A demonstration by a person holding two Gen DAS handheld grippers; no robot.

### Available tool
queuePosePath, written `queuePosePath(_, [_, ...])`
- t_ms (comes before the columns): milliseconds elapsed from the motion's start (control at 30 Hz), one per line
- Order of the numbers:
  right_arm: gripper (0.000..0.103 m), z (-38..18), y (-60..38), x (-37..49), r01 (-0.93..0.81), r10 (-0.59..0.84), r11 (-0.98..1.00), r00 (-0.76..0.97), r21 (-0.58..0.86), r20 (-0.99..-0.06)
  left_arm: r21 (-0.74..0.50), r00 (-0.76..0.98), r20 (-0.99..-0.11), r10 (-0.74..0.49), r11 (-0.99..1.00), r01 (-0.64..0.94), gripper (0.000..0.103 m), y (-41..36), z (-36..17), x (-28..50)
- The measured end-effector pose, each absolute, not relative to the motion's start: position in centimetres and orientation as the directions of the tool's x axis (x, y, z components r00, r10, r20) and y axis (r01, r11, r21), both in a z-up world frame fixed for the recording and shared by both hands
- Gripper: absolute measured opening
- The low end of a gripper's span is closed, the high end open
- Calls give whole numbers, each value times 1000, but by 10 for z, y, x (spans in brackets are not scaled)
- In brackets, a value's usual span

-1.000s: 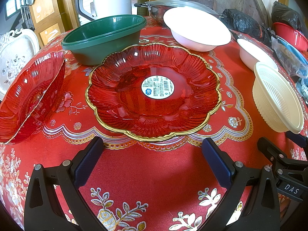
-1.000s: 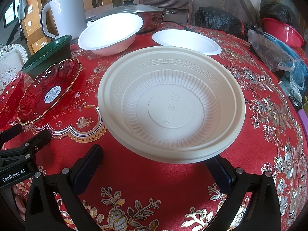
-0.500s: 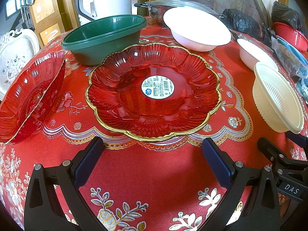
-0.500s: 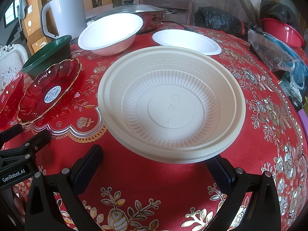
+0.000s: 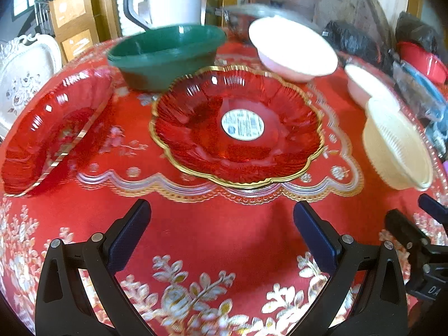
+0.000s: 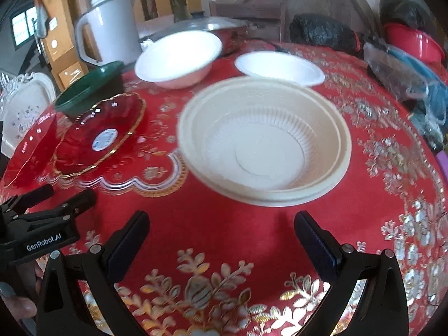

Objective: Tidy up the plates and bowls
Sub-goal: 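Move both grippers to the rim of the large red wedding plate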

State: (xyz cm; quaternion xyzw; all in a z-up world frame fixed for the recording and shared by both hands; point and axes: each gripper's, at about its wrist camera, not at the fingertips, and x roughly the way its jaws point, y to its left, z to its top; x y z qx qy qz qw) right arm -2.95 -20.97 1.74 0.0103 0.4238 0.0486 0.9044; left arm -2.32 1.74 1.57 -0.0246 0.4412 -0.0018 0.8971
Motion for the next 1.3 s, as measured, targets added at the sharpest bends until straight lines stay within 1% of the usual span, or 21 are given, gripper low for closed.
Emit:
queuePosePath(200, [103,43,-184,-42,-159,149,986,663,56,-734,-67,664,-745,-59,998,13,102,33,47,-51])
queuePosePath(267, [103,54,-171,-43,-190,164,981,675,45,-719,-46,683,-730,-31,999,-5,102,42,57,-57])
queuePosePath(333, [103,64,-155,-42,-231,185,973,684,32,-706,-42,702,-712,-15,999,-21,102,61,67,-62])
queuePosePath(467, [103,77,-120,-33,-304,220,953,680,5,-700,-78,721,-693,1,994,-76,102,110,83,-64])
queuePosePath(567, [103,82,-88,-19,-367,264,930,659,5,-704,-67,733,-677,71,985,-158,102,158,94,-60])
queuePosePath(600, [103,82,-80,-13,-389,286,921,642,19,-711,-70,734,-674,77,983,-167,102,172,95,-59])
queuePosePath(700, [103,82,-47,7,-448,339,893,591,51,-732,-62,713,-693,109,976,-209,102,208,95,-47])
queuePosePath(833, [102,77,-6,34,-487,361,871,538,69,-762,-34,685,-711,157,966,-256,102,242,88,-35])
queuePosePath(1000, [102,73,31,61,-519,395,847,465,117,-792,-29,627,-765,147,965,-262,102,266,70,-16])
queuePosePath(1033, [102,71,38,67,-525,396,842,448,123,-802,-27,618,-773,147,964,-263,102,269,67,-13])
queuePosePath(1067, [97,71,44,71,-526,391,842,441,120,-808,-24,610,-779,147,964,-263,102,272,65,-11])
queuePosePath(1133, [92,65,54,79,-530,370,841,425,104,-826,-15,596,-788,152,964,-266,102,274,60,-8])
queuePosePath(1300, [91,53,59,91,-522,369,842,373,136,-851,-57,581,-805,116,961,-270,102,284,54,-1])
